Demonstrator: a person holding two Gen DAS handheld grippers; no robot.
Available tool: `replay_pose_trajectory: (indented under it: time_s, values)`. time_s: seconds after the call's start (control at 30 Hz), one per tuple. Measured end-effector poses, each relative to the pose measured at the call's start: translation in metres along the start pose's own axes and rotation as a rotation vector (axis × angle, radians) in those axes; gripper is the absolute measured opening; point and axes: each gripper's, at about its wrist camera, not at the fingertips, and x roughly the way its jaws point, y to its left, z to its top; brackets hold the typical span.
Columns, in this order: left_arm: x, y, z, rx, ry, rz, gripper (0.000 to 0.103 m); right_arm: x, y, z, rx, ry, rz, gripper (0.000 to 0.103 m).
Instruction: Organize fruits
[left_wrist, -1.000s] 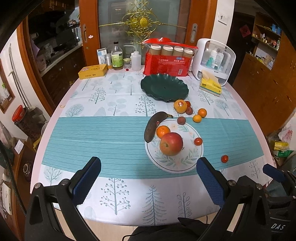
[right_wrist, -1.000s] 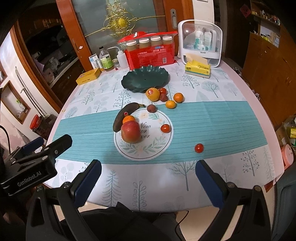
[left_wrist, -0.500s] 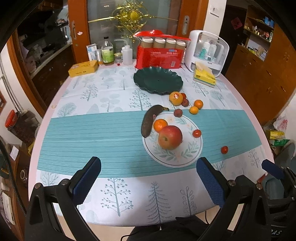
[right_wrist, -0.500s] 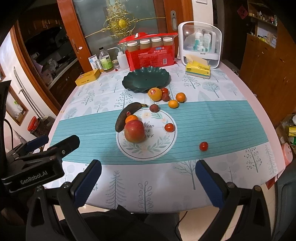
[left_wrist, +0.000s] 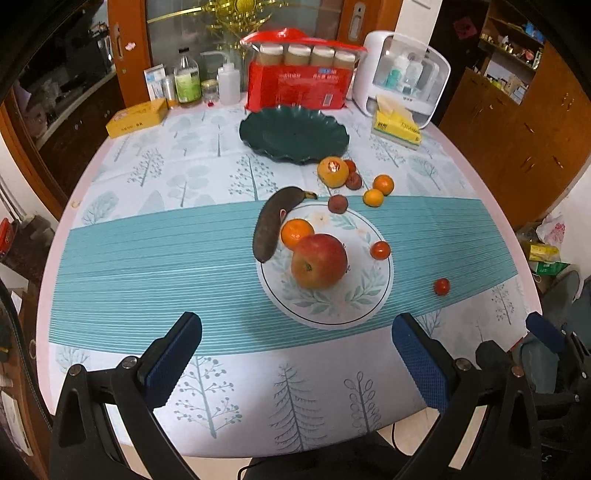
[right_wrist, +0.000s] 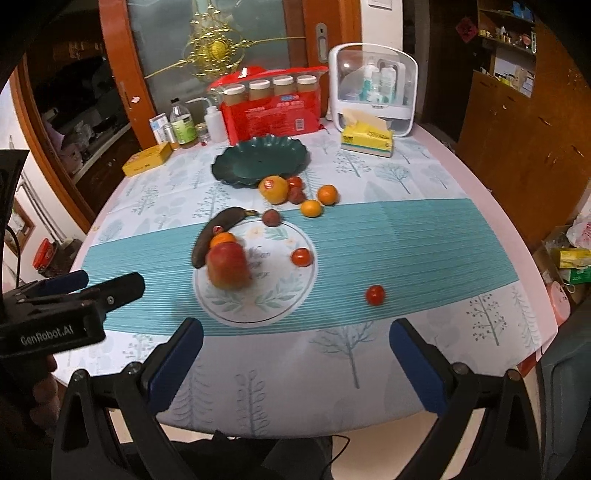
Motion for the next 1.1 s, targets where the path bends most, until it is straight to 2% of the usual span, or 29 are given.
replay_pose_trajectory:
  time_s: [0.3,0.4,0.73,1.03,1.1]
  values:
    - [0.046,-0.006,0.021,-0.06,0.059,-0.011,0.102,0.042,-0.035,0.005,0.02,0.037,-0.014,0.092]
    - [0.063,-0.008,0.03,-0.083,0.078,-0.009,0.102,0.057,-0.045,0.008,0.016,0.059,-0.012,0.085]
    - [0.119,-0.009,0.043,-0.212,0.181,0.0,0.102,0.113,-0.07,0.011,-0.035,0.188,0.002,0.066]
    - [0.158,-0.013,0.05,-0.277,0.241,0.028,0.096,0.155,-0.084,0.008,-0.055,0.298,0.013,0.052]
    - [0.163,-0.015,0.053,-0.282,0.245,0.032,0.091,0.16,-0.085,0.008,-0.064,0.314,0.008,0.05]
